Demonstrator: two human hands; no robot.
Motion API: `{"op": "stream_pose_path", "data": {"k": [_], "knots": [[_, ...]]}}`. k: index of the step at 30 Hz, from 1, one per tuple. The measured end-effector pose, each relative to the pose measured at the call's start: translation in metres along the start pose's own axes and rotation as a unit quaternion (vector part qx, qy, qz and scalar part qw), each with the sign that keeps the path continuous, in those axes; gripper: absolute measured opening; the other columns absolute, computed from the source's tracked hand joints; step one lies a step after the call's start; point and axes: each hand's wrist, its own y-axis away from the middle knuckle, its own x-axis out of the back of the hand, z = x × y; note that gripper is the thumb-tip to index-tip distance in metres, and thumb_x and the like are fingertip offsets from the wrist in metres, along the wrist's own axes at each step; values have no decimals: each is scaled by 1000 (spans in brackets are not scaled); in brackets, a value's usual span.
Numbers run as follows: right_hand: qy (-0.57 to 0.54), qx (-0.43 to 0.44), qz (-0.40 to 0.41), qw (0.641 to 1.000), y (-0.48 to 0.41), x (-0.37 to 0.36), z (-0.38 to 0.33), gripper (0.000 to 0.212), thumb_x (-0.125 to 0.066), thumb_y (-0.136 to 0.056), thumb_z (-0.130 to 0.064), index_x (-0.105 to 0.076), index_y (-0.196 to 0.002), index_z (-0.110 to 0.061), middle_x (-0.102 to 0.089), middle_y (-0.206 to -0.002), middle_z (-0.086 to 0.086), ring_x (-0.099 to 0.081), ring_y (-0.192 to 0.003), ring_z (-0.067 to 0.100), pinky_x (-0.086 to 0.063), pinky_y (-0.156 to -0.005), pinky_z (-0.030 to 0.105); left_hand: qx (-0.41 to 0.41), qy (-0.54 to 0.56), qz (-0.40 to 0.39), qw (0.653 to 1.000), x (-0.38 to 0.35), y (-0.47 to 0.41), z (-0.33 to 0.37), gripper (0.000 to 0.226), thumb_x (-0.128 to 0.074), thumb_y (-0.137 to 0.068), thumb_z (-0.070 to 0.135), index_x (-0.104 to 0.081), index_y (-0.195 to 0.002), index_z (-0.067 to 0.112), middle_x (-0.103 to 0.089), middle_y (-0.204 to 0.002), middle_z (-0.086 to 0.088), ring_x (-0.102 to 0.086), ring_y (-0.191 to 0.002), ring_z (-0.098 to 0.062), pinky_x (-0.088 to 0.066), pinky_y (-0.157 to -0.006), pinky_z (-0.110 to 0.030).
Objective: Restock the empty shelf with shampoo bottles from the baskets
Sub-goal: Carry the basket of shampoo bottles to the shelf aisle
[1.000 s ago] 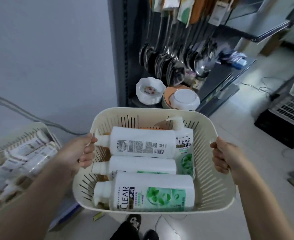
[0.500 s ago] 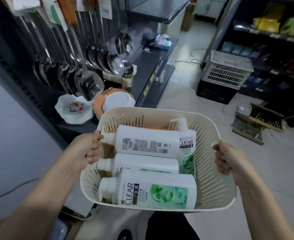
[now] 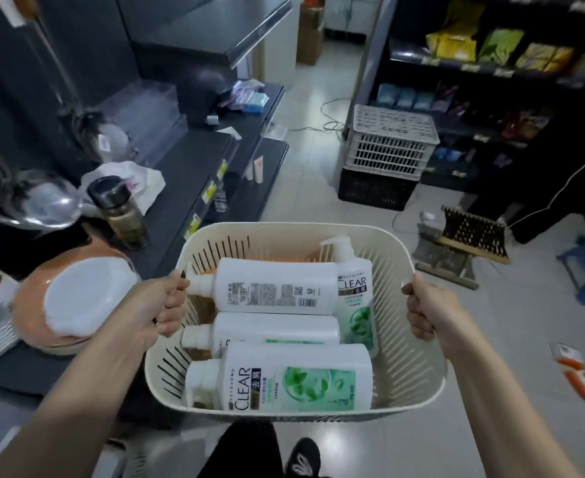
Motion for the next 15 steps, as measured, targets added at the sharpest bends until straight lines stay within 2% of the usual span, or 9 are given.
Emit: {"op": "stream_pose_path", "data": {"k": [8, 15], "knots": [[-9, -10, 23, 1000, -111, 36, -66, 36, -28, -108, -31, -43, -84, -9, -24, -43, -3, -20, -24, 7, -16, -33, 11, 15, -19, -10, 1000, -105, -92, 63, 29, -37, -105, 30, -46, -85, 10, -29, -37, 7, -20, -23, -5, -15, -28, -8], [-7, -26, 54, 998, -239, 49, -125, 33, -30, -107, -32, -46, -91, -8, -27, -42, -5, -21, -29, 9, -17, -34, 16, 15, -49, -49, 997, -189, -212, 123, 27, -39, -104, 29, -48, -89, 8, -29, -43, 5, -22, -26, -6, -15, -29, -11]]}}
